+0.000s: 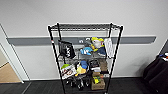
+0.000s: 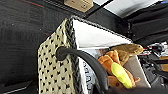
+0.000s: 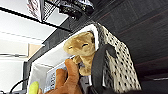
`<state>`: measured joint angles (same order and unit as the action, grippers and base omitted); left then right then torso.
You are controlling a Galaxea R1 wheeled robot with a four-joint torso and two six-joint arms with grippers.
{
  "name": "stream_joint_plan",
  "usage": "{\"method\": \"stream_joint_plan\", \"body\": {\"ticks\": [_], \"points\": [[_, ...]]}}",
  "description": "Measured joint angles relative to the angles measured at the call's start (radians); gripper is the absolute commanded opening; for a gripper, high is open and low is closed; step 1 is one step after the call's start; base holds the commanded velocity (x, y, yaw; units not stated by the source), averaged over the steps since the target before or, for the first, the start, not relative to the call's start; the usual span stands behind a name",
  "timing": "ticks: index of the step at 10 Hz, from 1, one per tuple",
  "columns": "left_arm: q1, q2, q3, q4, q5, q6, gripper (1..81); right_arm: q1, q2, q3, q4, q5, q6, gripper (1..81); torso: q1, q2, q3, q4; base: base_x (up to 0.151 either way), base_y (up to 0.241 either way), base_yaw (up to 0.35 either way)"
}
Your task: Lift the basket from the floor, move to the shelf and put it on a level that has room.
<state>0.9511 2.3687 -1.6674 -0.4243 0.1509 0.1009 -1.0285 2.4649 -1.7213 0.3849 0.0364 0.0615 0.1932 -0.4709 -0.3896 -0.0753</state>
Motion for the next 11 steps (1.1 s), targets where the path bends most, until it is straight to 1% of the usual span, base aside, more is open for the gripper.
{"method": "stream_joint_plan", "body": {"ticks": [11], "points": [[0.000, 0.002, 0.000, 0.000, 0.003, 0.000, 1.0, 0.000, -0.004, 0.005, 0.000, -0.002, 0.000, 1.0, 0.000, 0.000, 0.000, 0.000, 0.113, 0.000, 0.000]]}}
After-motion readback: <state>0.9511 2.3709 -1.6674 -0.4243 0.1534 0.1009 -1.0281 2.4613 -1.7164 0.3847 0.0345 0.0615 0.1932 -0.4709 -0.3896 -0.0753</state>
